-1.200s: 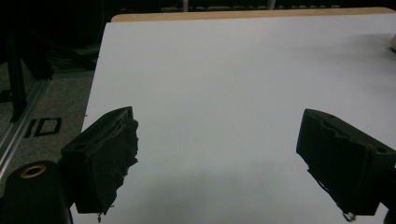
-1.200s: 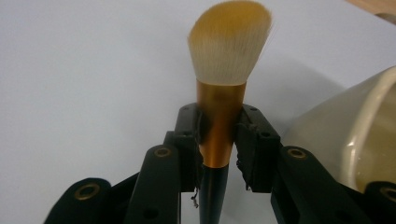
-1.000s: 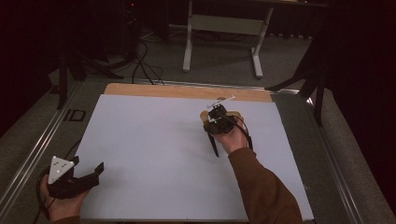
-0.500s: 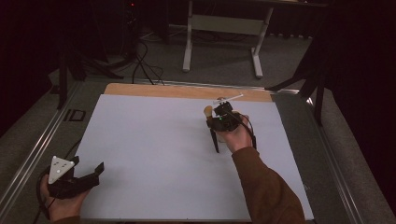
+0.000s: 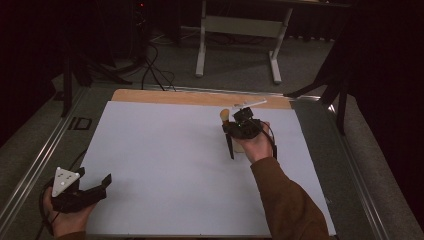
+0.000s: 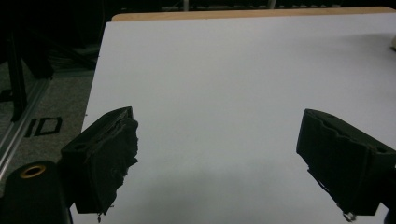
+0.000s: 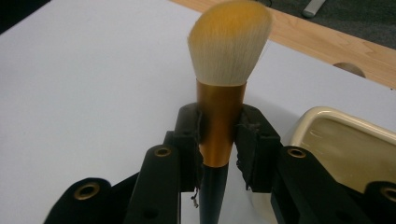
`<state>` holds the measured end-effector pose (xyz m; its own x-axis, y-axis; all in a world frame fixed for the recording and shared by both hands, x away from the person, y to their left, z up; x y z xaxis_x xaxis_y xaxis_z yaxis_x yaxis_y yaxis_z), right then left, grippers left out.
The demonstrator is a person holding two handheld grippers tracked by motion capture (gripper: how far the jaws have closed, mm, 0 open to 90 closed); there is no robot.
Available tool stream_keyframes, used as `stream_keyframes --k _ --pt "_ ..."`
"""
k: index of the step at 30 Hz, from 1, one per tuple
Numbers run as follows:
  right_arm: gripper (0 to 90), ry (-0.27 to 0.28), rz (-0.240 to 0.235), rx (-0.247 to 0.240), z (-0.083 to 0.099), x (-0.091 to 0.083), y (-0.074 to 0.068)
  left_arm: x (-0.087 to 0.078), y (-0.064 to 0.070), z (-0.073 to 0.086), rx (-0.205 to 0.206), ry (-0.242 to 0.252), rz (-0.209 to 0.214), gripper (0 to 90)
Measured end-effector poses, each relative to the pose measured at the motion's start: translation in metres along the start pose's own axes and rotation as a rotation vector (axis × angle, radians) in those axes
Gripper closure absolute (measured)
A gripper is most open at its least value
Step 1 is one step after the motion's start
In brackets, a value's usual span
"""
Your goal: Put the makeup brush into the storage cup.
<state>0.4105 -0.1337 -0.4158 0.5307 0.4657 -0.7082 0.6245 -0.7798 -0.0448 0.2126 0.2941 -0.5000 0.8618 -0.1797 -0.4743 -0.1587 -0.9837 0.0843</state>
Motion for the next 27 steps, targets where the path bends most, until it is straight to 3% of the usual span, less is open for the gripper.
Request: stream_keyframes --k 27 --pt "70.6 0.138 -0.002 0.031 -0.005 -0.021 0.013 -0.001 0.0 0.0 0.001 0.001 -0.002 12.4"
Point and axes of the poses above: each handheld gripper's, and its own axes: x roughly forward along the jaws, z roughly out of its underside, y roughly to its right, the point moved 2 cm from there along x, roughly forward along the jaws, and after that the axes turned 2 degrees about -x, right-handed, at the moved point
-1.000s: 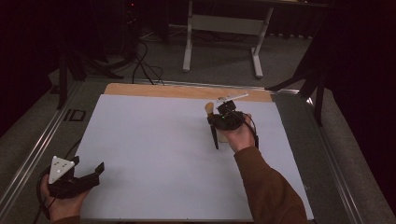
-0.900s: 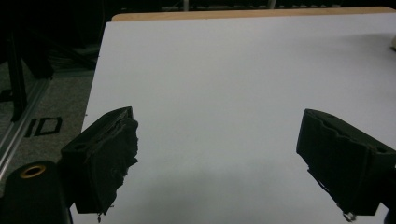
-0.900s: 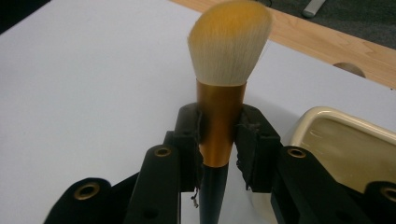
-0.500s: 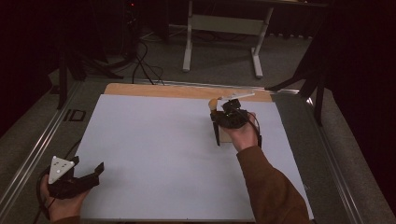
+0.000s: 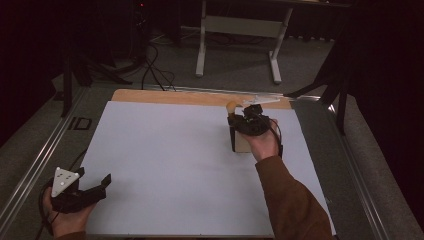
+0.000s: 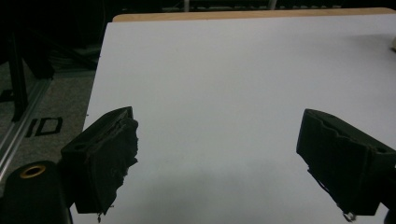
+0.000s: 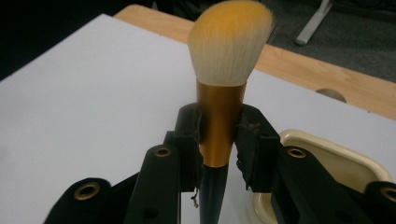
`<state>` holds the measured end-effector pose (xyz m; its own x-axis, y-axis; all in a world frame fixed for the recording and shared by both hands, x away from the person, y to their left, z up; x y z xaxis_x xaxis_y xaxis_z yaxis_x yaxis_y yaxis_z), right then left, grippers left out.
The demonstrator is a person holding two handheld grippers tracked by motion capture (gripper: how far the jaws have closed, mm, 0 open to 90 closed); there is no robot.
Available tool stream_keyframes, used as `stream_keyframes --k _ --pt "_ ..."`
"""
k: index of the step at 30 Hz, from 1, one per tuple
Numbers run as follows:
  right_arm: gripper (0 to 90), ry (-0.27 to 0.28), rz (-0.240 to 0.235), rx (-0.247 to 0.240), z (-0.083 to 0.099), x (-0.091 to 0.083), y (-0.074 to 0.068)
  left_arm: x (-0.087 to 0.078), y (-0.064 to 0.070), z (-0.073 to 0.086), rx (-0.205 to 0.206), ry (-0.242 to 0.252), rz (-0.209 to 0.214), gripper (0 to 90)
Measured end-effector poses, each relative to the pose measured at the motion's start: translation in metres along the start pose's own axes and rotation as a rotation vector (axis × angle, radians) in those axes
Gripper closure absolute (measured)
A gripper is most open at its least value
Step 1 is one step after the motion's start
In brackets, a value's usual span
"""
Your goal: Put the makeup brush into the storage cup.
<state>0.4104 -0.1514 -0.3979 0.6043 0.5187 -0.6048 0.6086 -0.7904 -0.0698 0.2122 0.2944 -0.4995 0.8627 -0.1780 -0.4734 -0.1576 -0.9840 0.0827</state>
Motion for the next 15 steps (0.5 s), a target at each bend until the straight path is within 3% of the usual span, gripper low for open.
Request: stream_keyframes --k 15 --pt "70.6 0.073 0.007 0.025 -0.004 -0.012 0.008 0.0 0.0 0.0 0.001 -0.001 0.0 12.3"
Point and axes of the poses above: each handheld gripper's, and its own axes: x roughly forward along the jaws, z roughly out of its underside, y roughly to its right, the point moved 2 cm from there along x, roughly forward along the jaws, and after that the axes turned 2 degrees about -x, right-handed, at the moved point
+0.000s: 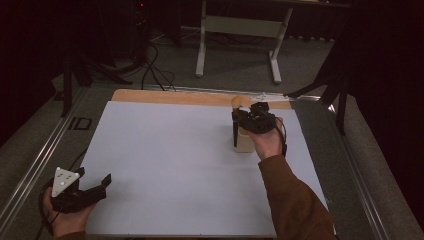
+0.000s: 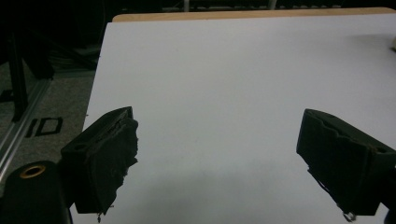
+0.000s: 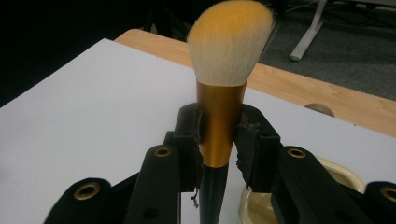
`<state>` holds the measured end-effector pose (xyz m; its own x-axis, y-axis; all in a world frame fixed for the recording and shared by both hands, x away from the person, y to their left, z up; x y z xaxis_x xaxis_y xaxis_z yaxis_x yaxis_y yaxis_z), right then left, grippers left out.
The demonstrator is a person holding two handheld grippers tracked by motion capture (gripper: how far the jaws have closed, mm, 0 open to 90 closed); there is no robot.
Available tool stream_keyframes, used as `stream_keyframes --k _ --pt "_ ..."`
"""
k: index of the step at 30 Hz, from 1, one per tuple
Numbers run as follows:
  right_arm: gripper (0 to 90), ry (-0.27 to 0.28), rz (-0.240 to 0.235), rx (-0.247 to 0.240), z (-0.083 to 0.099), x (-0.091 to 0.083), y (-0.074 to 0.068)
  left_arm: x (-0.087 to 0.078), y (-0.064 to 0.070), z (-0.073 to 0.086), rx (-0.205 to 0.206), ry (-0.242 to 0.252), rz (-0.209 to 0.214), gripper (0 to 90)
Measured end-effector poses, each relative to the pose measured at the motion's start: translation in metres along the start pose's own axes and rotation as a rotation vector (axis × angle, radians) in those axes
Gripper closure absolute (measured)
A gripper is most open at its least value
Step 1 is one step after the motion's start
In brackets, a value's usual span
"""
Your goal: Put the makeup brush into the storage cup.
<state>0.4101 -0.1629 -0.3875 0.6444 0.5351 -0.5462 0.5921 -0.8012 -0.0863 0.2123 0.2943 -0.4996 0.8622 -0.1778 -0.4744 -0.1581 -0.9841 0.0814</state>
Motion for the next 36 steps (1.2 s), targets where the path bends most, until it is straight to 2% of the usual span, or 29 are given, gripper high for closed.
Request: stream_keyframes --k 12,24,36 --pt "70.6 0.046 -0.002 0.018 -0.003 -0.005 0.003 0.0 0.0 0.0 -0.001 0.0 0.0 12.3" --pt "70.6 0.088 0.015 0.032 -0.007 -0.014 0.008 0.001 0.0 0.0 -0.001 -0.002 0.002 12.3" --pt "70.6 0.113 0.027 0.021 -0.013 -0.019 0.01 0.0 0.0 0.0 0.0 0.002 0.003 12.0"
Point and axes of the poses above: each handheld gripper's, and its own axes: x roughly forward along the jaws, z roughly out of its underside, y roughly to its right, the point moved 2 cm from there along x, roughly forward along the jaws, and after that the axes turned 2 degrees about -x, right-handed, at the moved point
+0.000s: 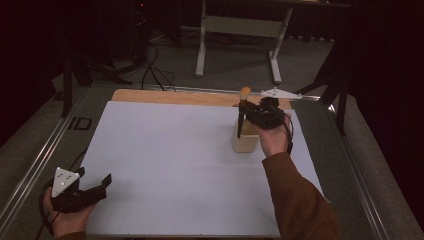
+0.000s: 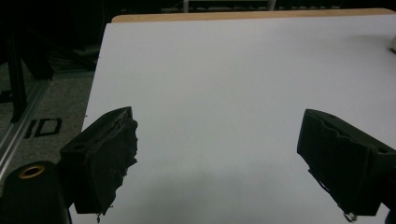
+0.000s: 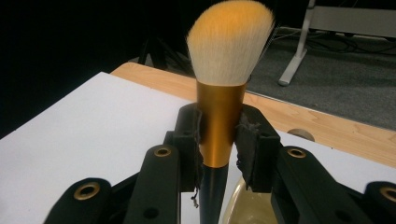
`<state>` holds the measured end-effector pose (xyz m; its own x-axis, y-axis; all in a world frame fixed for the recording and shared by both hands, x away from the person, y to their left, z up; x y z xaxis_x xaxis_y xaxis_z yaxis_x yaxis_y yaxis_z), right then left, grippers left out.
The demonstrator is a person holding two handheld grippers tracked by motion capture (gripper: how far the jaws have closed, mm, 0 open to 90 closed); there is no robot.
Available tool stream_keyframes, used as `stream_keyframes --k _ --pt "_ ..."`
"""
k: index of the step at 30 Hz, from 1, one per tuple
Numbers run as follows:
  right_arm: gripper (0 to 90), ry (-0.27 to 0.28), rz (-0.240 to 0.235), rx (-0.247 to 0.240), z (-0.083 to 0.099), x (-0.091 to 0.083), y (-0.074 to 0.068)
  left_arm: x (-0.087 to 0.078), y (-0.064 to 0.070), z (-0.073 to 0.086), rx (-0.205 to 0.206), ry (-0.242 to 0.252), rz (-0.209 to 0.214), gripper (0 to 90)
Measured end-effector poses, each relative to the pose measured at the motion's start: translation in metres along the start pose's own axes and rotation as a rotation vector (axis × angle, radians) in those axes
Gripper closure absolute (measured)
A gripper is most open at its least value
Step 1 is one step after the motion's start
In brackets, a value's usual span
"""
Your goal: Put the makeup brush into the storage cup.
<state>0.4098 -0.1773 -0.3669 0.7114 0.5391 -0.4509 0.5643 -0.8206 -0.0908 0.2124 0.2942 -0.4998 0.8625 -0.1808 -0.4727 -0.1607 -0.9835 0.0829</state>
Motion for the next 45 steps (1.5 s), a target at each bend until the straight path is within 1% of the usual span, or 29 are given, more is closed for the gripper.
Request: stream_keyframes --k 12,15,23,29,33,37,40,43,45 --pt "70.6 0.029 0.011 -0.009 -0.005 -0.005 0.002 -0.001 0.0 0.0 0.002 0.0 -0.001 12.0" --pt "70.7 0.043 0.023 -0.015 -0.006 -0.007 0.005 -0.001 0.0 0.0 0.002 0.001 0.0 12.0" --pt "70.6 0.051 0.036 -0.02 -0.007 -0.008 0.008 0.0 0.0 0.0 0.0 0.001 -0.001 12.0" --pt "70.6 0.053 0.036 -0.032 -0.007 -0.007 0.009 -0.001 0.0 0.0 0.003 -0.001 -0.001 12.0" --pt "70.6 0.063 0.051 -0.041 -0.008 -0.008 0.011 -0.001 -0.001 0.0 0.001 0.001 -0.001 12.0" --pt "70.6 0.066 0.077 -0.064 -0.008 -0.01 0.013 -0.001 0.0 0.0 0.003 0.001 -0.001 12.0" --pt "70.6 0.075 0.086 -0.069 -0.009 -0.011 0.014 -0.001 0.0 0.0 0.003 0.001 -0.002 12.0" --pt "70.6 0.074 0.088 -0.074 -0.009 -0.011 0.015 -0.001 0.0 0.0 0.002 0.001 -0.001 12.0" --pt "70.6 0.079 0.077 -0.087 -0.008 -0.011 0.016 -0.001 0.0 0.0 0.003 0.0 -0.001 12.0"
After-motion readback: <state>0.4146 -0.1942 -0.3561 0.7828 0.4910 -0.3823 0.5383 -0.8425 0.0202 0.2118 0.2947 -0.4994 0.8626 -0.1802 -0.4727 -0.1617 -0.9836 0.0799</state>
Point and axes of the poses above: each handheld gripper's, and its own axes: x roughly forward along the jaws, z roughly out of its underside, y roughly to its right, the point moved 2 cm from there along x, roughly forward along the jaws, and after that the axes turned 2 degrees about -x, right-handed, at the moved point
